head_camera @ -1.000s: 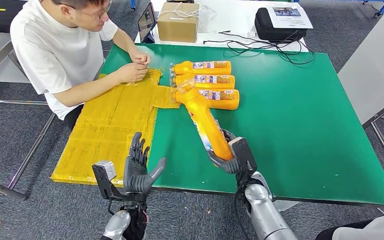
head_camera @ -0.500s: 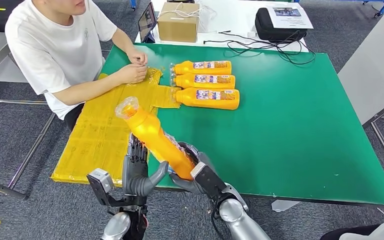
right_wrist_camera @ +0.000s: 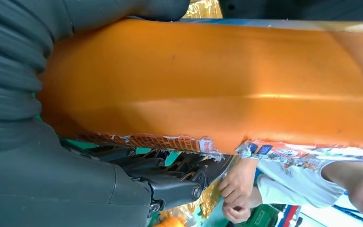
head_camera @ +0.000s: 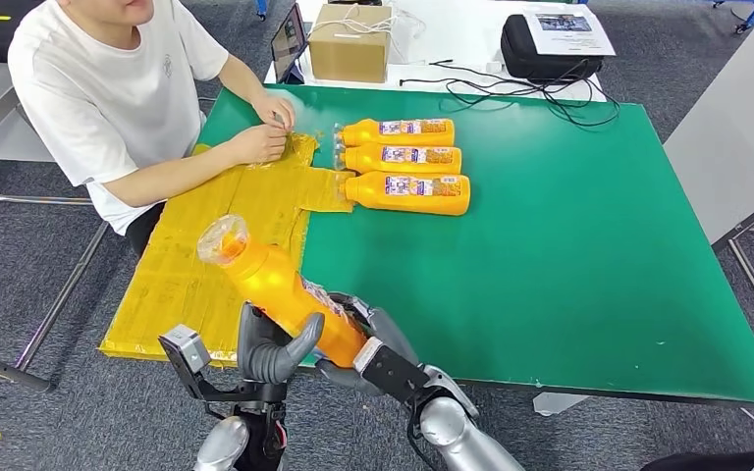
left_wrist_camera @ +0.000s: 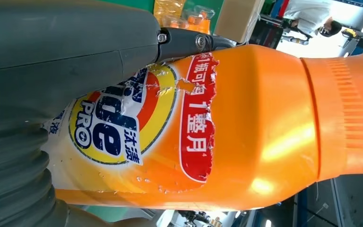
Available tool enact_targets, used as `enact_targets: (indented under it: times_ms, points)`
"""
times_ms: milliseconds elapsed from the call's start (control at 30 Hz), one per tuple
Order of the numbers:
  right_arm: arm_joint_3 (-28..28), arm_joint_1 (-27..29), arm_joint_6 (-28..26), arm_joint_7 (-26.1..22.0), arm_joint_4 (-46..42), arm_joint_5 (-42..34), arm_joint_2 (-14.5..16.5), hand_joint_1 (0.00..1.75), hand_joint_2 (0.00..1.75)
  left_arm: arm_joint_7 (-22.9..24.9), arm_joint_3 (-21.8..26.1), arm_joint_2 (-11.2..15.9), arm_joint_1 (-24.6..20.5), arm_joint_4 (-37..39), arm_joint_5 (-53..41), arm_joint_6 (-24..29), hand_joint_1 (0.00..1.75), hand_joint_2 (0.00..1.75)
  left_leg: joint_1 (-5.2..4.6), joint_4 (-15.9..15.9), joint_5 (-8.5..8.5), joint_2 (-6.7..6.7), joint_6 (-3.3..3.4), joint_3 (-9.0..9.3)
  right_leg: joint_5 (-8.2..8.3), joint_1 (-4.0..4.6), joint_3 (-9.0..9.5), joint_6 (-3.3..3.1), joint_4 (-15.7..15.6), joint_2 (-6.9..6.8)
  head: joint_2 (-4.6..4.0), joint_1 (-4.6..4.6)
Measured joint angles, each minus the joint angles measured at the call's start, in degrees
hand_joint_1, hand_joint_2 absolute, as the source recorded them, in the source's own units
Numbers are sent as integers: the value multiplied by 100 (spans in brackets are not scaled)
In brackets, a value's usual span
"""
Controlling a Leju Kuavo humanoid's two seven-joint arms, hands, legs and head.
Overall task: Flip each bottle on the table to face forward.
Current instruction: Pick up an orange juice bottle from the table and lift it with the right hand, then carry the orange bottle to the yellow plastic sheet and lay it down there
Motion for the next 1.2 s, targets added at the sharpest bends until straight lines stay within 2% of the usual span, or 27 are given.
enact_targets:
  times_ms: [200, 333, 433, 467, 567, 600, 767, 900, 1067, 1100, 1200]
  points:
    - [38, -8, -1, -2, 0, 15, -18, 175, 175, 104, 9, 8, 3, -6, 206, -193, 0, 175, -1, 0, 0, 0, 0, 0, 0, -1, 1, 0, 0, 0, 0, 0]
    - [69, -31, -141, -47, 9, 232, -86, 175, 175, 574, 56, 64, 2, -9, 667, -671, 0, 175, -1, 0, 0, 0, 0, 0, 1, -1, 1, 0, 0, 0, 0, 1]
    - [111, -32, -246, -122, 8, 410, -112, 175, 175, 754, 91, 91, -4, 31, 793, -791, 0, 175, -1, 0, 0, 0, 0, 1, 1, 0, 0, 0, 0, 0, 0, 0]
    - [125, -33, -246, -121, 7, 443, -118, 175, 175, 773, 101, 93, -6, 49, 804, -801, 31, 175, 0, 0, 0, 0, 0, 1, 0, 0, 0, 0, 0, 0, 0, 0]
    - [181, -43, -246, -99, 4, 576, -148, 175, 175, 850, 119, 96, -5, 105, 806, -825, 162, 175, 0, 0, 0, 0, 0, 0, 0, 0, 0, 0, 0, 0, 0, -1]
    - [203, -46, -251, -96, 5, 618, -158, 175, 175, 885, 124, 96, -5, 125, 808, -826, 175, 175, 0, 0, 0, 0, 0, 0, 0, 0, 0, 0, 0, 0, 0, -1]
    - [258, 4, -259, -118, 7, 563, -181, 175, 175, 1044, 153, 108, 11, 212, 1171, -1065, 175, 175, -1, 0, 0, 0, 0, 0, 0, -1, 0, 0, 0, 0, 0, 0]
    - [253, 150, -301, -218, 7, 447, -189, 141, 175, 1307, 169, 177, 60, 287, 1705, -1478, 175, 175, 0, 0, 0, 0, 0, 0, 0, 0, -1, 0, 0, 0, 0, 0]
    - [232, 303, -327, -225, 4, 365, -190, 138, 175, 1325, 169, 192, 86, 398, 1745, -1493, 175, 175, -1, 0, -1, 0, 0, 0, 0, 0, -1, 0, 0, 0, 0, -1]
    - [231, 319, -327, -222, 4, 357, -190, 124, 175, 1325, 169, 192, 87, 414, 1742, -1493, 175, 175, -1, 0, -1, 0, 0, 0, 0, 0, -1, 0, 0, 0, 0, 1]
    - [229, 351, -328, -213, 4, 350, -190, 21, 44, 1324, 167, 192, 84, 446, 1737, -1493, 175, 175, -1, 0, 0, 0, 0, 0, 0, -1, 0, 0, -1, 0, 0, 1]
